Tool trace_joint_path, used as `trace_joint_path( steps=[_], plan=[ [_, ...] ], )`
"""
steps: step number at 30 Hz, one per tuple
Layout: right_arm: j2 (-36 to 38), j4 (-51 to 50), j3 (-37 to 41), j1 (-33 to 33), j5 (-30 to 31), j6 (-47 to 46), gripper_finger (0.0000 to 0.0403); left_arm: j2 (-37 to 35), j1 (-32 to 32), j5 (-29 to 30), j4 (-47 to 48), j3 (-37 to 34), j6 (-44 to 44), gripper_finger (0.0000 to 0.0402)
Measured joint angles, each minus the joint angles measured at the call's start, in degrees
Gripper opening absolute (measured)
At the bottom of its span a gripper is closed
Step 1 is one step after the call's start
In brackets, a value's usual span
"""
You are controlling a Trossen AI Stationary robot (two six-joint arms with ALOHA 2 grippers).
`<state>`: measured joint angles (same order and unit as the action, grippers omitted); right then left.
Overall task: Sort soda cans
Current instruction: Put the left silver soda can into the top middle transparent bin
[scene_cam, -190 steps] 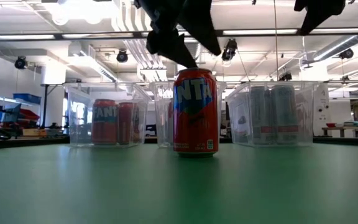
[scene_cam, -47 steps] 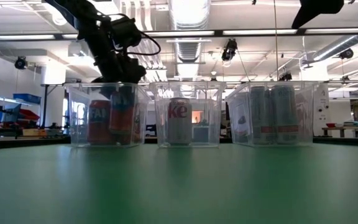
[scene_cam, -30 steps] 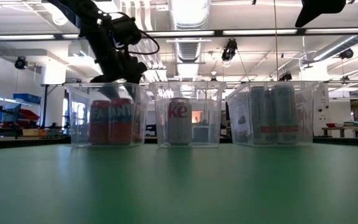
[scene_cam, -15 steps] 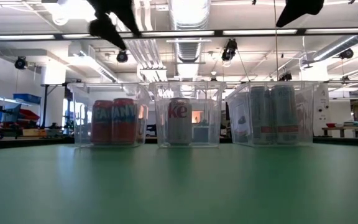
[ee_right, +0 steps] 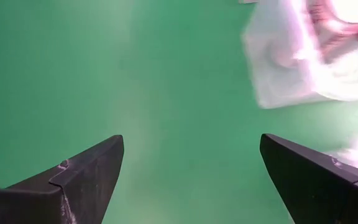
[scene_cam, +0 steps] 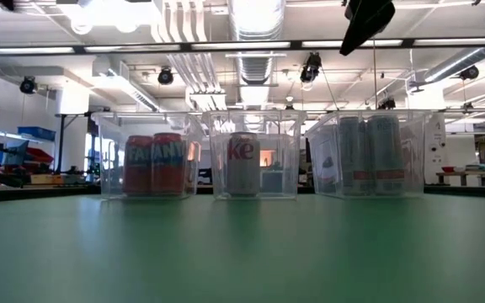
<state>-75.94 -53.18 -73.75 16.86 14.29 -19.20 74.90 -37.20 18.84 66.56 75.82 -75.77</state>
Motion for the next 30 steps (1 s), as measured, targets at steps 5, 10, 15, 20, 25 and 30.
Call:
trace_joint_path(
  steps=[5,10,15,20,25,30],
  plan=[
    [-4.82,-0.1,-3.48,3.51,-1.85,-5.72,0.0373,7.69,-14.58,0.04,0.48,3.18,-12.27,0.0354],
    [-9.65,-0.01,-8.02,6.95,0.57,-11.19,0.0373,14.85,-22.66,0.31,1.27,9.42,-13.2,0.0354],
    [-14.01,-0.51,-12.46,7.93,0.8,-19.14,0.0373,20.74,-27.02,0.74,4.93,15.69,-9.35,0.0358],
    [-17.29,-0.56,-14.63,10.1,0.78,-24.26,0.0373,21.88,-28.96,2.79,10.53,18.02,-9.17,0.0359],
    [-19.56,-0.59,-15.0,11.77,0.72,-24.27,0.0373,19.05,-28.92,0.92,13.53,16.2,-7.55,0.0359],
    [-20.68,-0.56,-15.02,11.92,0.7,-24.3,0.0373,16.81,-28.53,-0.34,12.98,11.33,-7.76,0.0359]
  ],
)
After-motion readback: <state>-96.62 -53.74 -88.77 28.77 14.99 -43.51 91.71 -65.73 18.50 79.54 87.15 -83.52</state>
